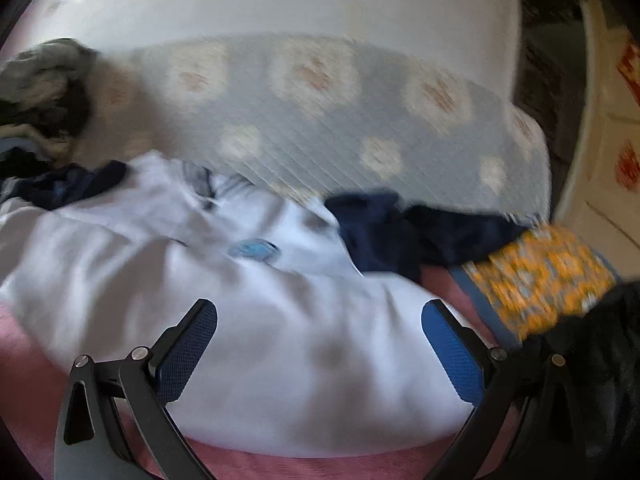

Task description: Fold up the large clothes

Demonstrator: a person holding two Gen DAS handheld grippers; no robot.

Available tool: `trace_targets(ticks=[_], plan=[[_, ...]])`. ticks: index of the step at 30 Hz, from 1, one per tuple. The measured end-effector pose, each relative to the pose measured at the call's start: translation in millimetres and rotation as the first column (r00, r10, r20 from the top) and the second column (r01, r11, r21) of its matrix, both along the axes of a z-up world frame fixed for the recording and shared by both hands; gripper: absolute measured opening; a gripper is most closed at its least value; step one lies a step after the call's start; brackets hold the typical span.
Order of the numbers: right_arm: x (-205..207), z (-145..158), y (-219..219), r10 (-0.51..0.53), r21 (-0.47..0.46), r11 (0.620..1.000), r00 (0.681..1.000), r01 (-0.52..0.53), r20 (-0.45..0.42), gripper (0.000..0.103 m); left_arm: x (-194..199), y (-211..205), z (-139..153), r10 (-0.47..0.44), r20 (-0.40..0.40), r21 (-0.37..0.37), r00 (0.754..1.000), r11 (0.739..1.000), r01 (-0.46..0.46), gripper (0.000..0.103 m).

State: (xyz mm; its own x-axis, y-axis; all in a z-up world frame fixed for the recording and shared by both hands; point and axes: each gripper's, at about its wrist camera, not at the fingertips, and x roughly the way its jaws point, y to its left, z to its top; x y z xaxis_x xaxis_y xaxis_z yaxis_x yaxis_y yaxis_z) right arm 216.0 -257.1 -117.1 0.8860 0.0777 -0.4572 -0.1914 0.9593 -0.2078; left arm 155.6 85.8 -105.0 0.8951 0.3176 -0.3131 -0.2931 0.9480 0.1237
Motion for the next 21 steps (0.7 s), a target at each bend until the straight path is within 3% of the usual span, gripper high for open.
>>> trace_targets(ticks=[2, 5, 7, 10, 11, 13, 15, 18, 19, 20, 21], plan=[[-5, 17, 10, 0.014, 0.004, 1.0, 0.998, -0.015, 0.055, 0.103, 12, 35, 8, 0.046, -0.049, 0.013, 0.998, 0.999, -0.046, 0.103], [3, 44, 20, 0.034, 0.117, 0.992, 0.997, -0.042, 0.07, 0.103, 27, 96, 6, 0.184, -0.098, -0.022, 0.978, 0.982, -0.186, 0.097], [19, 59, 26, 0.069, 0.201, 0.976, 0.996, -0.079, 0.056, 0.103, 19, 148, -7, 0.322, -0.132, -0.136, 0.937, 0.931, -0.339, 0.089], [44, 79, 41, 0.071, 0.193, 0.977, 0.992, -0.09, 0.105, 0.103, 2, 212, -35, 0.337, -0.219, -0.337, 0.916, 0.855, -0.395, 0.079], [49, 84, 45, 0.068, 0.186, 0.978, 0.989, -0.091, 0.129, 0.103, -3, 233, -44, 0.306, -0.235, -0.455, 0.923, 0.804, -0.383, 0.078], [65, 92, 55, 0.077, 0.194, 0.975, 0.985, -0.107, 0.153, 0.103, -5, 255, -54, 0.25, -0.205, -0.601, 0.946, 0.732, -0.323, 0.076], [81, 95, 62, 0.081, 0.234, 0.965, 0.986, -0.115, 0.149, 0.103, 6, 265, -57, 0.185, -0.173, -0.622, 0.967, 0.741, -0.253, 0.076], [108, 88, 71, 0.113, 0.354, 0.926, 0.991, -0.131, 0.072, 0.103, 25, 271, -56, 0.179, -0.184, -0.591, 0.966, 0.765, -0.255, 0.062], [113, 84, 73, 0.127, 0.385, 0.913, 0.991, -0.136, 0.051, 0.103, 31, 275, -58, 0.183, -0.197, -0.584, 0.963, 0.767, -0.265, 0.035], [118, 79, 74, 0.14, 0.409, 0.902, 0.99, -0.141, 0.031, 0.103, 38, 278, -61, 0.187, -0.223, -0.583, 0.957, 0.761, -0.285, 0.019], [121, 71, 74, 0.148, 0.421, 0.896, 0.989, -0.139, 0.012, 0.103, 42, 282, -61, 0.184, -0.233, -0.595, 0.955, 0.75, -0.29, 0.012]])
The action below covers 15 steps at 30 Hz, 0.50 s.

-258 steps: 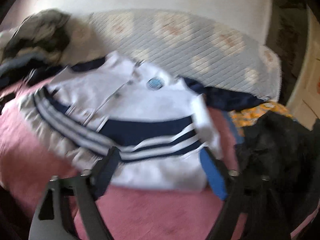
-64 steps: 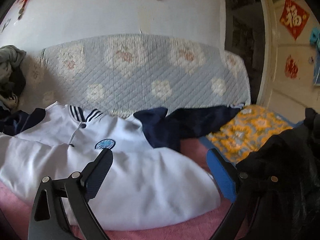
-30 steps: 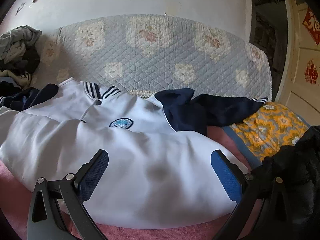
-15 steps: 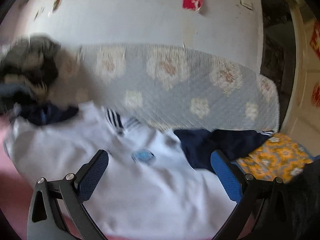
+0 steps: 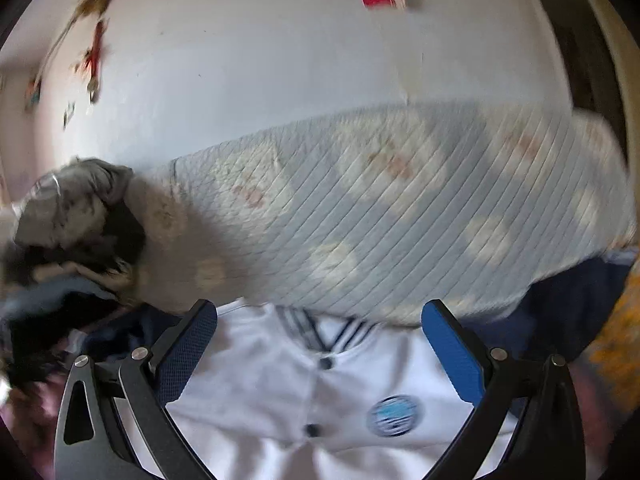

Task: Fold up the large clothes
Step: 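Grasp the striped cuff of the navy sleeve with the left gripper, then lay the navy sleeve across the jacket body and open the left gripper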

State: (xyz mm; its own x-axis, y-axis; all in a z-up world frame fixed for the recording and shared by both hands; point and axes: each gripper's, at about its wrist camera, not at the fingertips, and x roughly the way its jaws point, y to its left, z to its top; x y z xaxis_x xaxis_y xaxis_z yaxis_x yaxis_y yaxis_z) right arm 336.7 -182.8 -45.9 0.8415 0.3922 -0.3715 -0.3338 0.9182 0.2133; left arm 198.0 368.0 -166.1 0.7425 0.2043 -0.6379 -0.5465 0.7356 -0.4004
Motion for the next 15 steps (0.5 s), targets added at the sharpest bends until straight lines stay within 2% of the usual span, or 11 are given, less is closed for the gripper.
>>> trace_targets(ticks=[2, 5, 6, 8, 10, 11, 13, 15], plan=[[0, -15, -1, -0.006, -0.033, 0.999, 1.0, 0.005, -0.015, 0.103, -3, -3, 8, 0.043, 0.056, 0.02, 0.998, 0.999, -0.044, 0.01], [1, -36, -4, -0.063, -0.139, 0.988, 0.998, 0.063, 0.006, 0.103, 2, -31, 41, 0.085, 0.159, 0.127, 0.984, 0.986, -0.105, 0.01], [4, -42, -5, -0.088, -0.174, 0.981, 0.996, 0.088, 0.008, 0.103, 10, -43, 53, 0.083, 0.175, 0.132, 0.981, 0.985, -0.107, 0.009], [10, -50, -6, -0.127, -0.221, 0.967, 0.992, 0.122, -0.005, 0.103, 32, -82, 80, -0.013, 0.238, 0.149, 0.971, 0.989, -0.023, 0.009], [13, -56, -10, -0.115, -0.211, 0.972, 0.993, 0.106, -0.03, 0.103, 59, -136, 104, -0.125, 0.255, 0.223, 0.959, 0.972, 0.068, 0.01], [15, -59, -12, -0.111, -0.203, 0.974, 0.993, 0.1, -0.044, 0.103, 70, -160, 112, -0.17, 0.264, 0.236, 0.949, 0.966, 0.108, 0.01], [19, -64, -15, -0.101, -0.185, 0.979, 0.992, 0.086, -0.073, 0.103, 90, -207, 122, -0.274, 0.302, 0.232, 0.913, 0.95, 0.208, 0.01], [23, -71, -20, -0.094, -0.159, 0.984, 0.99, 0.076, -0.104, 0.103, 107, -253, 124, -0.377, 0.313, 0.228, 0.872, 0.921, 0.317, 0.01]])
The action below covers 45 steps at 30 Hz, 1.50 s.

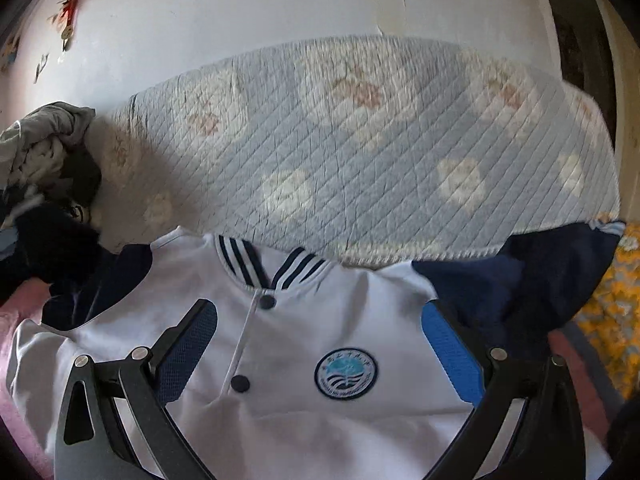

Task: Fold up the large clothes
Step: 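Lay the navy sleeve across the jacket body and open the left gripper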

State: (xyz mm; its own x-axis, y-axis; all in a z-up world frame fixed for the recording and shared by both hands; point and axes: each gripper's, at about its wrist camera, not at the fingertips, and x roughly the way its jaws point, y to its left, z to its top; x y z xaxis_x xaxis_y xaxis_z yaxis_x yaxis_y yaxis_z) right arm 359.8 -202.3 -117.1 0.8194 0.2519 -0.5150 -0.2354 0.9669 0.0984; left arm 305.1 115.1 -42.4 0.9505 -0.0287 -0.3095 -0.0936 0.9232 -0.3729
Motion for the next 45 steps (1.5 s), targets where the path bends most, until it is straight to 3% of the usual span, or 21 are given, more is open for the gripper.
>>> trace_targets(ticks=[3, 6, 8, 9, 10, 11, 13, 15, 16, 18, 22, 25, 29, 32, 34, 36, 37, 38, 40, 42, 45], plan=[[5, -7, -6, -0.027, 0.003, 1.0, 0.999, 0.027, -0.02, 0.103, 14, -61, -19, -0.131, -0.024, 0.034, 0.991, 0.991, 0.131, 0.01], [6, -7, -10, -0.041, -0.01, 0.999, 0.999, 0.041, -0.013, 0.103, 17, -101, -64, -0.212, -0.099, 0.079, 0.972, 0.972, 0.22, 0.013], [7, -6, -13, -0.035, 0.013, 0.999, 0.999, 0.035, -0.016, 0.103, 29, -115, -98, -0.265, -0.181, 0.09, 0.947, 0.954, 0.284, 0.029], [8, -6, -14, -0.02, 0.043, 0.999, 0.999, 0.022, -0.031, 0.103, 37, -117, -109, -0.305, -0.225, 0.069, 0.925, 0.943, 0.327, 0.056], [8, -5, -16, -0.005, 0.077, 0.997, 0.999, 0.009, -0.05, 0.103, 45, -117, -118, -0.339, -0.275, 0.042, 0.9, 0.931, 0.364, 0.068], [8, -4, -18, 0.012, 0.115, 0.993, 0.998, -0.004, -0.065, 0.103, 46, -112, -122, -0.333, -0.296, 0.036, 0.895, 0.933, 0.358, 0.067], [4, 0, -19, 0.06, 0.188, 0.981, 0.996, -0.047, -0.068, 0.103, 28, -103, -117, -0.279, -0.263, 0.069, 0.924, 0.949, 0.307, 0.071], [1, 2, -15, 0.075, 0.186, 0.98, 0.996, -0.065, -0.051, 0.103, 16, -88, -106, -0.168, -0.231, 0.101, 0.958, 0.976, 0.195, 0.081], [0, 2, -12, 0.069, 0.164, 0.984, 0.997, -0.062, -0.037, 0.103, 13, -78, -106, -0.148, -0.208, 0.071, 0.967, 0.984, 0.165, 0.081], [2, -3, -4, 0.068, 0.112, 0.992, 0.997, -0.063, -0.039, 0.103, 13, -61, -106, -0.124, -0.195, 0.037, 0.973, 0.99, 0.134, 0.081], [11, -18, 7, 0.112, 0.103, 0.99, 0.985, -0.1, -0.128, 0.103, 14, -45, -106, -0.033, -0.179, 0.098, 0.983, 0.994, 0.051, 0.081], [13, -19, 16, 0.171, 0.129, 0.981, 0.964, -0.147, -0.204, 0.086, 11, -41, -97, -0.002, -0.152, 0.121, 0.988, 0.992, 0.02, 0.081], [35, -25, 45, 0.222, 0.15, 0.972, 0.914, -0.18, -0.34, 0.065, 0, -41, -84, 0.002, -0.087, 0.139, 0.996, 0.99, 0.011, 0.081], [58, -48, 74, 0.222, 0.095, 0.975, 0.842, -0.201, -0.492, 0.065, -1, -32, -82, -0.026, -0.087, 0.091, 0.996, 0.995, 0.034, 0.081], [69, -66, 80, 0.173, 0.086, 0.985, 0.822, -0.151, -0.543, 0.064, 2, -27, -84, -0.059, -0.097, 0.047, 0.994, 0.997, 0.064, 0.081], [71, -72, 75, 0.153, 0.161, 0.984, 0.836, -0.078, -0.527, 0.061, 4, -23, -86, -0.075, -0.108, 0.012, 0.991, 0.997, 0.077, 0.081], [69, -71, 74, 0.16, 0.184, 0.98, 0.847, -0.075, -0.507, 0.048, 4, -22, -87, -0.075, -0.109, 0.005, 0.991, 0.997, 0.076, 0.081], [68, -69, 73, 0.181, 0.212, 0.973, 0.858, -0.087, -0.48, 0.021, 5, -19, -88, -0.074, -0.112, -0.004, 0.991, 0.997, 0.074, 0.081], [65, -65, 66, 0.205, 0.281, 0.956, 0.886, -0.089, -0.416, 0.007, 8, -12, -92, -0.117, -0.124, -0.084, 0.985, 0.991, 0.107, 0.081], [61, -54, 59, 0.192, 0.282, 0.955, 0.917, -0.092, -0.349, 0.006, 11, -3, -97, -0.156, -0.13, -0.179, 0.979, 0.975, 0.132, 0.081], [50, -20, 46, 0.046, 0.086, 0.996, 0.982, -0.03, -0.184, 0.006, 12, 1, -100, -0.131, -0.144, -0.189, 0.981, 0.977, 0.103, 0.081]])
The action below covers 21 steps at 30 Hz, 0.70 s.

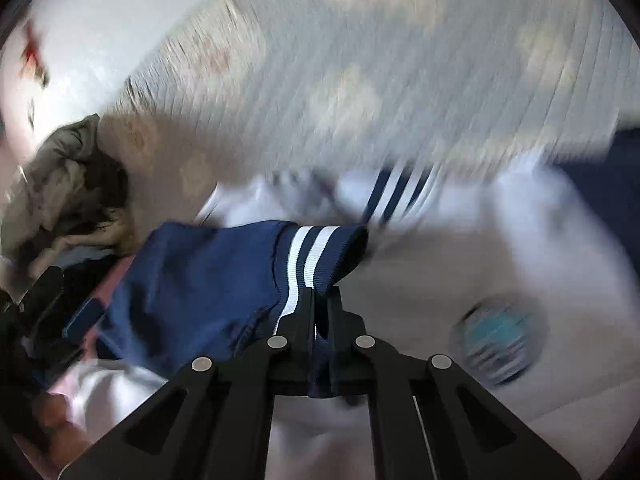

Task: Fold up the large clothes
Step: 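Grasp the striped cuff of the other navy sleeve with the right gripper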

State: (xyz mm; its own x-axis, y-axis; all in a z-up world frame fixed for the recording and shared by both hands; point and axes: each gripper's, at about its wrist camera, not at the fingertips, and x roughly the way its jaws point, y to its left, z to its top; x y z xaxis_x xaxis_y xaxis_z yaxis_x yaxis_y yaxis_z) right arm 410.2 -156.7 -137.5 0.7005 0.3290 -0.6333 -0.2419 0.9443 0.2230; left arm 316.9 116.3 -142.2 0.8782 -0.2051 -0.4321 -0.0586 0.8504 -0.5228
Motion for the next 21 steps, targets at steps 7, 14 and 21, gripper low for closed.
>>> trace_targets(ticks=[7, 14, 21], plan=[[5, 38, -51, -0.157, -0.319, 0.919, 0.956, 0.233, 0.246, 0.006, -12, -20, 13, -0.007, 0.059, 0.122, 0.998, 0.993, -0.001, 0.081], [11, 25, -83, -0.192, -0.309, 0.916, 0.956, 0.256, 0.224, 0.006, -29, -22, 40, 0.113, 0.142, 0.292, 0.983, 0.944, -0.15, 0.087], [16, 27, -116, -0.235, -0.155, 0.953, 0.959, 0.259, 0.158, 0.006, -13, 14, 32, 0.314, -0.001, 0.412, 0.949, 0.865, -0.286, 0.087]])
